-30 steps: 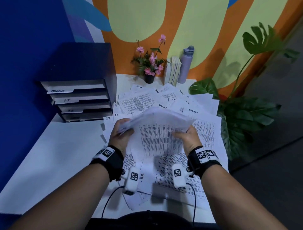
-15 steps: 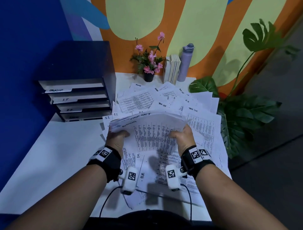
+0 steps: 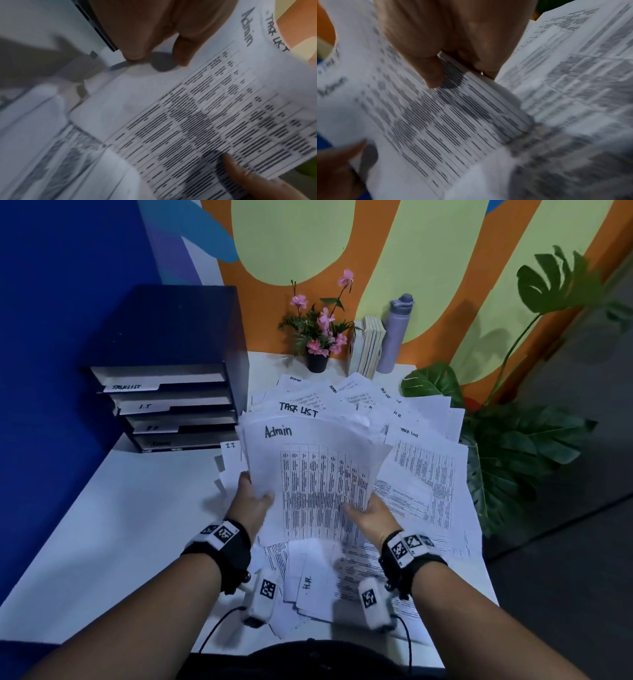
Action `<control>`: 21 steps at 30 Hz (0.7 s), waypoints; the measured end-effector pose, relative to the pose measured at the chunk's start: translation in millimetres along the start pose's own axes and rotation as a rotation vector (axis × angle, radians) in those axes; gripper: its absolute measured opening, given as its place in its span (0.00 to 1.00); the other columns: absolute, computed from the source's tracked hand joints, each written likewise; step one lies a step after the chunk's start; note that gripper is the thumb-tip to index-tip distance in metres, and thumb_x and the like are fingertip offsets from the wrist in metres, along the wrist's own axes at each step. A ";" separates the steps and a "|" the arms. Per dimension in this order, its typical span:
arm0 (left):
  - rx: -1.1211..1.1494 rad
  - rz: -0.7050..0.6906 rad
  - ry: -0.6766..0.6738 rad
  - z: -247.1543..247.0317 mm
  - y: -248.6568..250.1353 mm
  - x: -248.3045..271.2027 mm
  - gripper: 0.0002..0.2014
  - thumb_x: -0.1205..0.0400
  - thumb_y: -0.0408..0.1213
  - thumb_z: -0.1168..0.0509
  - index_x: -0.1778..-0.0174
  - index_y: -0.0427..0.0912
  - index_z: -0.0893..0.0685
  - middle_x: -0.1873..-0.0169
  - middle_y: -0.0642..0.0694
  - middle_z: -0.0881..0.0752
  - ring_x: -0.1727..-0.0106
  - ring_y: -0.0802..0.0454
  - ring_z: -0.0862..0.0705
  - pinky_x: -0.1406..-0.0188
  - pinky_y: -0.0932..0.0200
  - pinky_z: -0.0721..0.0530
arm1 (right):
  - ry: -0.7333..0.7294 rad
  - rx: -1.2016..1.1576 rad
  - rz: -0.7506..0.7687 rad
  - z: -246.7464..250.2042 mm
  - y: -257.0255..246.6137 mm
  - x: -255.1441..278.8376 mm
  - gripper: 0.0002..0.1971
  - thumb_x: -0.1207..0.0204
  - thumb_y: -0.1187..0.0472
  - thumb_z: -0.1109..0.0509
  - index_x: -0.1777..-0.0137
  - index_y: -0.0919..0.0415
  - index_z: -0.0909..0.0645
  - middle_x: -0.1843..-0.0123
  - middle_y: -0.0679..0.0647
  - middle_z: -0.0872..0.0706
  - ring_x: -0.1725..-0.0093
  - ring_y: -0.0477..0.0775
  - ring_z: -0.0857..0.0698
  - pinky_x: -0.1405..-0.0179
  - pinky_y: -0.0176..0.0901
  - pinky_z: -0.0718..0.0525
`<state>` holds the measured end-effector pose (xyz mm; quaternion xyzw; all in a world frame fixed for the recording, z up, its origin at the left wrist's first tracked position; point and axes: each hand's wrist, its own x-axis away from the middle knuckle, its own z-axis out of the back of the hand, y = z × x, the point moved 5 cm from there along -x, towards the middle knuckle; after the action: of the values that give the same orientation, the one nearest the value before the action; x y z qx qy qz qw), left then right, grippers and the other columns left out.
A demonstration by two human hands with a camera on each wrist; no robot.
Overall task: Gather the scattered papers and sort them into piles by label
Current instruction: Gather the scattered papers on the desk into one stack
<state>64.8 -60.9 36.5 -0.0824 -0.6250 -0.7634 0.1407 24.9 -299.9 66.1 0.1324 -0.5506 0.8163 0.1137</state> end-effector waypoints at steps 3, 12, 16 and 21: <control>-0.162 0.090 -0.088 -0.2 -26.3 8.0 0.29 0.16 0.37 0.39 0.20 0.47 0.41 0.26 0.48 0.28 0.26 0.45 0.28 0.24 0.47 0.32 | 0.070 0.028 0.009 -5.0 12.7 -1.3 0.19 0.17 0.59 0.34 0.27 0.57 0.27 0.40 0.50 0.16 0.33 0.57 0.19 0.45 0.39 0.22; -0.365 0.069 0.174 87.6 -26.6 13.8 0.14 0.17 0.30 0.41 0.34 0.41 0.25 0.46 0.43 0.18 0.50 0.47 0.21 0.49 0.58 0.25 | 0.066 0.066 0.006 -39.5 -3.6 -26.4 0.18 0.20 0.57 0.30 0.31 0.52 0.24 0.42 0.57 0.13 0.50 0.54 0.12 0.49 0.55 0.10; -0.406 0.178 0.271 166.6 -62.6 21.1 0.20 0.17 0.29 0.42 0.28 0.41 0.28 0.38 0.37 0.18 0.42 0.40 0.19 0.43 0.53 0.23 | 0.055 0.107 -0.037 -54.2 18.1 -35.0 0.11 0.19 0.65 0.32 0.40 0.53 0.21 0.54 0.59 0.12 0.59 0.59 0.10 0.59 0.60 0.09; -0.538 0.327 0.361 253.9 -103.9 37.2 0.21 0.18 0.29 0.41 0.27 0.35 0.29 0.36 0.31 0.20 0.41 0.34 0.20 0.42 0.48 0.23 | 0.050 0.223 -0.074 -58.7 43.1 -41.4 0.08 0.24 0.51 0.26 0.49 0.44 0.22 0.57 0.51 0.10 0.56 0.54 0.10 0.50 0.58 0.10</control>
<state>-16.1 201.7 3.0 -0.0794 -0.3455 -0.8701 0.3423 44.1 -262.9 -6.5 0.1443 -0.4480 0.8708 0.1420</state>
